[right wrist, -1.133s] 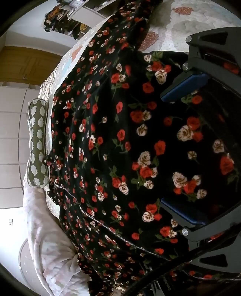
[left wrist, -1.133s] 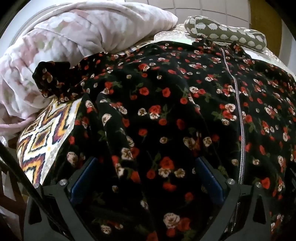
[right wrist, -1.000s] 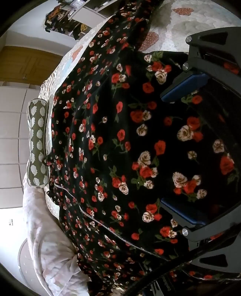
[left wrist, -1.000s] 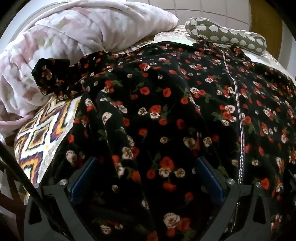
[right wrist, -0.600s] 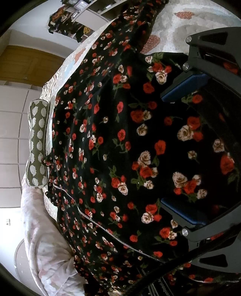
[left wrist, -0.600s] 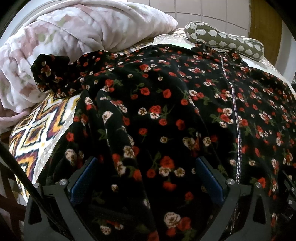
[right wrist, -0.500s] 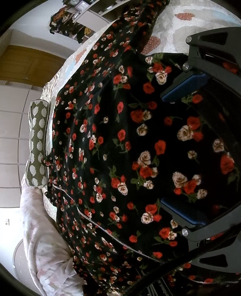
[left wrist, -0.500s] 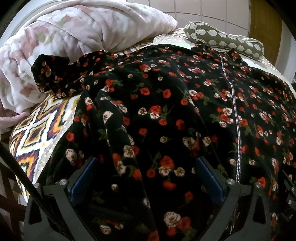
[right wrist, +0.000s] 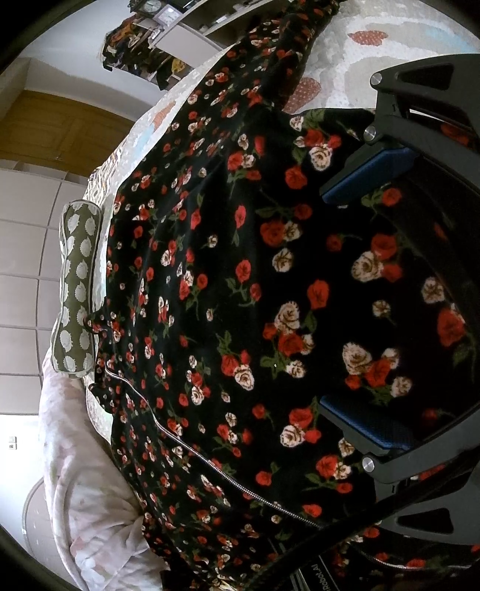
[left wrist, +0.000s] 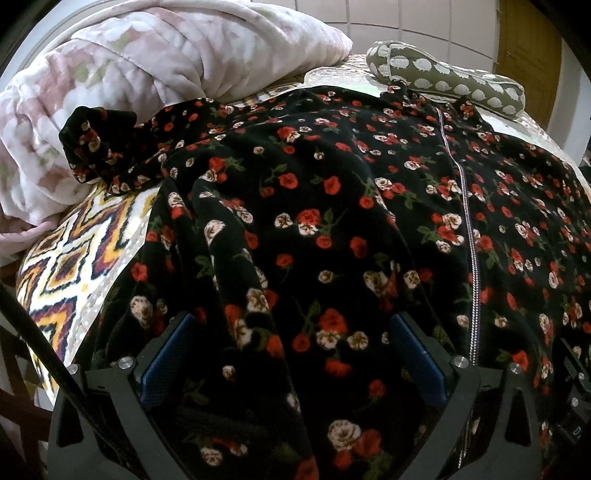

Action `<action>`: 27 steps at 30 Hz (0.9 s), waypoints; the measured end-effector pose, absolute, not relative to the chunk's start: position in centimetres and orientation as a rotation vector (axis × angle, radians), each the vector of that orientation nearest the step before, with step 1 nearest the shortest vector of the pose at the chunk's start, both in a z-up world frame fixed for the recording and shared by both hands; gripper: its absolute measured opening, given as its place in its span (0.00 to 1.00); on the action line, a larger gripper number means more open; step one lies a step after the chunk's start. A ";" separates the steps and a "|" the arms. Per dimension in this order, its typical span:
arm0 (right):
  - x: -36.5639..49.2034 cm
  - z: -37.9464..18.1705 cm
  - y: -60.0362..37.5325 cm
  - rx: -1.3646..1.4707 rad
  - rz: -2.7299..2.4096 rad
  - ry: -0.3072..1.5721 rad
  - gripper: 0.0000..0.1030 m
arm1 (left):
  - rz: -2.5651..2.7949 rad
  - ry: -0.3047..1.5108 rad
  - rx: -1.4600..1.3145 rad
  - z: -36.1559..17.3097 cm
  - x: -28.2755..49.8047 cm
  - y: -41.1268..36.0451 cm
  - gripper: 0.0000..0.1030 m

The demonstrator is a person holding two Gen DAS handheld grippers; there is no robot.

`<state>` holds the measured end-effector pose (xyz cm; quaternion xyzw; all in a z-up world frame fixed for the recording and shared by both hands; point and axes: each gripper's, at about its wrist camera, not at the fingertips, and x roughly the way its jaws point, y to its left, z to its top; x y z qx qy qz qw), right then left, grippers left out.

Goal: Fold large clothes

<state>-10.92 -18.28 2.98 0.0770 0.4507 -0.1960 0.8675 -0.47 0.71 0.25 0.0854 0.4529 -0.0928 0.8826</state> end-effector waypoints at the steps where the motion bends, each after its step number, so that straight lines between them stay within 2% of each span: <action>1: -10.9 3.0 -18.2 0.160 -0.411 0.942 1.00 | -0.195 0.943 0.177 0.2 -0.5 0.7 1.00; 27: -11.0 3.1 -17.9 0.178 -0.407 0.906 1.00 | -0.206 0.931 0.172 0.3 -0.5 1.0 1.00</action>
